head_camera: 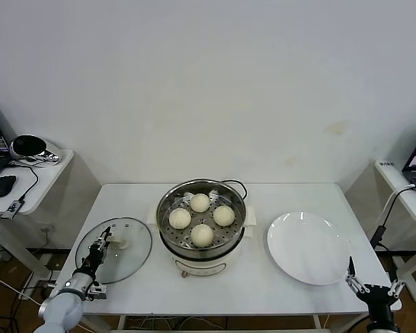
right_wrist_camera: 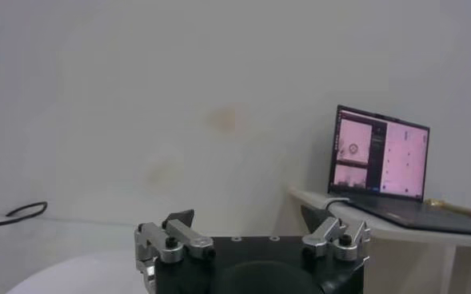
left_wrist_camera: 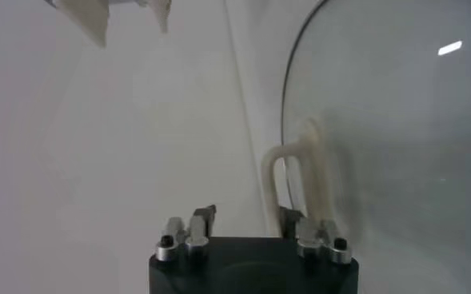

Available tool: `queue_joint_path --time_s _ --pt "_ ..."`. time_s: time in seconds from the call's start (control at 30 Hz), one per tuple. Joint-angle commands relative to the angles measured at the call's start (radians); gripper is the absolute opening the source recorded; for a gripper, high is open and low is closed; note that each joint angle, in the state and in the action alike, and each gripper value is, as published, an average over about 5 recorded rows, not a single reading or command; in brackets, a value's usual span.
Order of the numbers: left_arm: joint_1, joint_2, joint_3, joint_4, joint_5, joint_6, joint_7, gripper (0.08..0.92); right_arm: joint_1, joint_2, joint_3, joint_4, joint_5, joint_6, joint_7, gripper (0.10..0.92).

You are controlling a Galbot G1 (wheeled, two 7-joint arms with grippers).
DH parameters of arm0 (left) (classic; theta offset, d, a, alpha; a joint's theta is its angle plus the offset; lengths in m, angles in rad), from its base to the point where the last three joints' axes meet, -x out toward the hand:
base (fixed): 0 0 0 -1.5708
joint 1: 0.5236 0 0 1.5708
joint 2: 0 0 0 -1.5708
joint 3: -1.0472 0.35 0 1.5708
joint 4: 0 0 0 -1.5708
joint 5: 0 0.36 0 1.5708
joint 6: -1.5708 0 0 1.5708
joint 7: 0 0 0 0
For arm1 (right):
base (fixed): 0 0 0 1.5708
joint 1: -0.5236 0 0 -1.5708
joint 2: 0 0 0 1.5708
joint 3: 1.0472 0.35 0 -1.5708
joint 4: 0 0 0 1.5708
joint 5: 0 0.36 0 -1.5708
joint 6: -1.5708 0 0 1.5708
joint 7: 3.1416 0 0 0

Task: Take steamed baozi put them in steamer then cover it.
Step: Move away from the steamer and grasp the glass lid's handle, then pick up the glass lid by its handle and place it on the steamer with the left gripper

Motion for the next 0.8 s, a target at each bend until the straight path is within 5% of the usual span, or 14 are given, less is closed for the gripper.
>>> queue_joint_path --time_s 0.03,0.3,0.57,0.8 --pt "-0.008 0.000 0.000 0.037 -0.023 -0.013 -0.023 0.342 -0.001 0.000 -0.003 0.000 -0.002 0.000 -0.001 0.823" --pt "0.076 0.013 -0.031 -0.129 -0.090 0.015 -0.037 0.140 -0.002 -0.003 -0.006 0.001 -0.007 0.002 -0.003 0.823" --pt "0.329 0.046 -0.108 -0.530 -0.243 0.278 0.033 0.132 -0.004 -0.002 -0.016 0.009 -0.023 0.005 -0.005 0.823" --pt "0.410 0.089 -0.200 -0.755 -0.320 0.446 0.208 0.132 -0.013 -0.001 -0.025 0.023 -0.044 0.013 -0.005 0.823"
